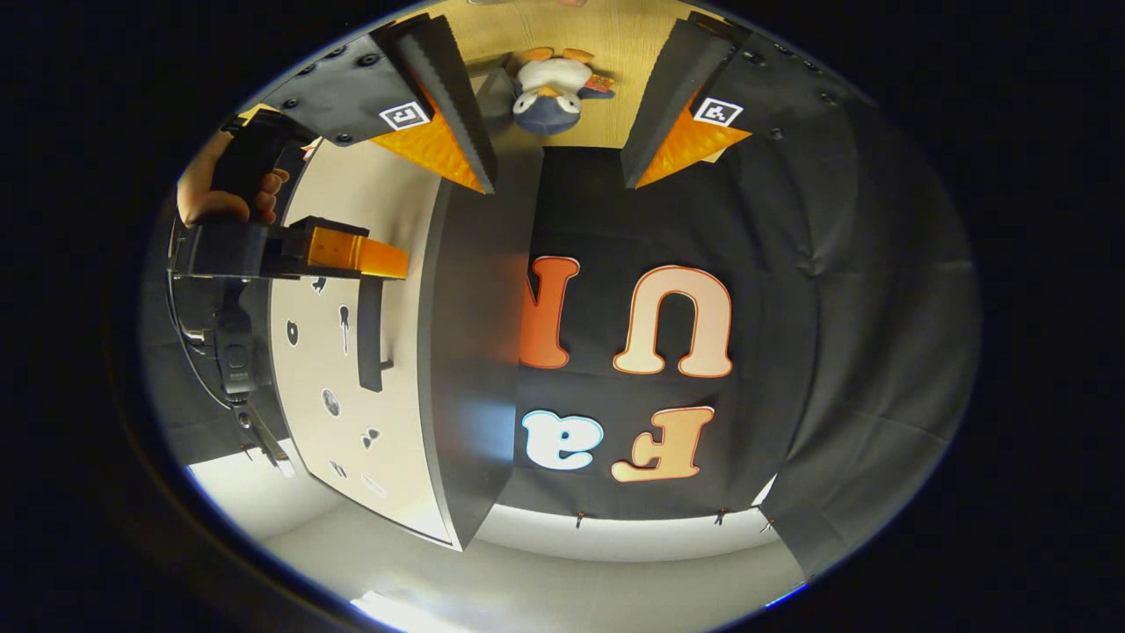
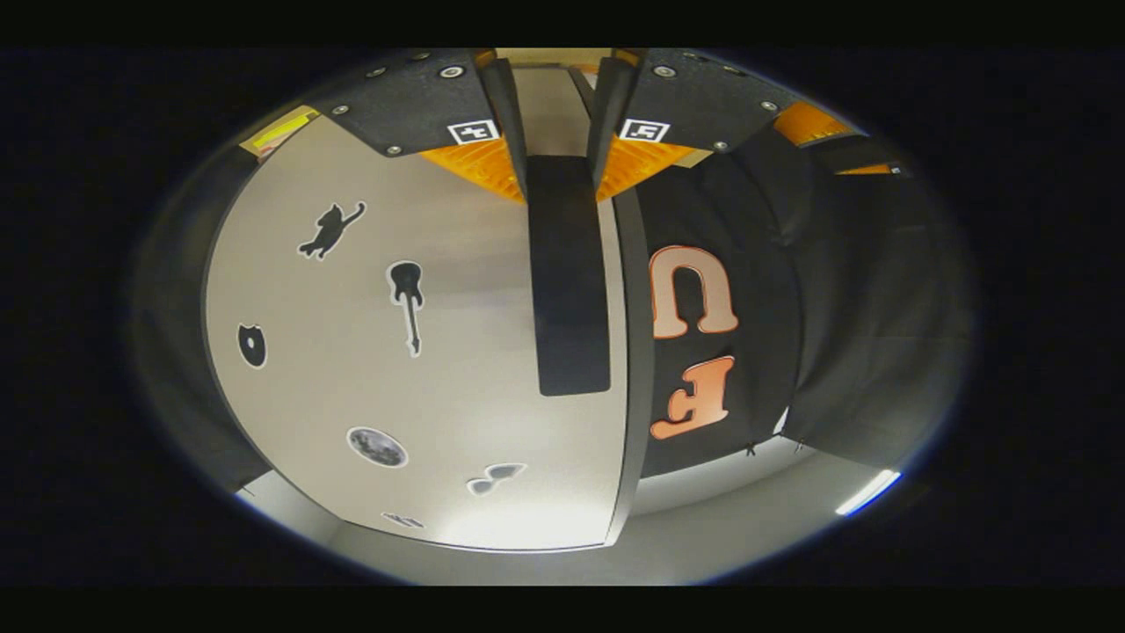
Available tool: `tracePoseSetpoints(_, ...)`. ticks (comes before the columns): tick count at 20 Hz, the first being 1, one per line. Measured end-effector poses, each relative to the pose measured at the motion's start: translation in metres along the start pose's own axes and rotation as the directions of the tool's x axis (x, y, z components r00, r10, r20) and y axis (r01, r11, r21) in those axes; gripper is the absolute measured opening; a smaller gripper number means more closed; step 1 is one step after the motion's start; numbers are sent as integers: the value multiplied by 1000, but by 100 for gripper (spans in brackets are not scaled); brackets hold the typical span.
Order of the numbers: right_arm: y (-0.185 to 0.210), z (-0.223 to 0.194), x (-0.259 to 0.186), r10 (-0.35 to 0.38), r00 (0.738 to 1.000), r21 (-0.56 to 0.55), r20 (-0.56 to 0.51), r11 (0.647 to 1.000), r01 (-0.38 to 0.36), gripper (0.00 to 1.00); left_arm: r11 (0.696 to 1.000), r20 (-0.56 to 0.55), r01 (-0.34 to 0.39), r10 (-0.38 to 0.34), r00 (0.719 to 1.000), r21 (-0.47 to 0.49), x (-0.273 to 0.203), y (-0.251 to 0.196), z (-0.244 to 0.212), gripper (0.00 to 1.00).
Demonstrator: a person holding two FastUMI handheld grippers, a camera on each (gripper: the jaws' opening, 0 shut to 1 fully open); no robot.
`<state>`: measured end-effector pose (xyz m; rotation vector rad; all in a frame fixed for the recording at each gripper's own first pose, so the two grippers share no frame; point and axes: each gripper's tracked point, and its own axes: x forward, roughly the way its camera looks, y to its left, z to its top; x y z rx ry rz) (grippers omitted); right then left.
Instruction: Open the cabinet door with the right hand, grasp the bottle in the cabinet with the left hand and place it on the coaster, then close the cabinet door with the right hand.
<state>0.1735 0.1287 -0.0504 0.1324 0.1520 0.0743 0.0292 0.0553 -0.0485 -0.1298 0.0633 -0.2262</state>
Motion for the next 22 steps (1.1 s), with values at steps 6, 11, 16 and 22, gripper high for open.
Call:
tracePoseSetpoints(6, 4, 1, 0, 50, 999, -34, 20, 998, -49, 42, 998, 9, -62, 62, 998, 5, -15, -1, 3, 93)
tracePoseSetpoints(11, 5, 15, -13, 102, 992, -63, 73, 993, -97, 60, 993, 16, -116, 116, 993, 2, -28, -9, 6, 94)
tracePoseSetpoints(16, -12, 21, -43, 125, 988, -104, 94, 988, -115, 75, 987, 23, -156, 155, 988, 24, -38, -31, 11, 94)
tracePoseSetpoints(22, -35, 26, -72, 108, 988, -166, 114, 982, -89, 82, 987, 28, -159, 158, 987, 30, -59, -72, 15, 93)
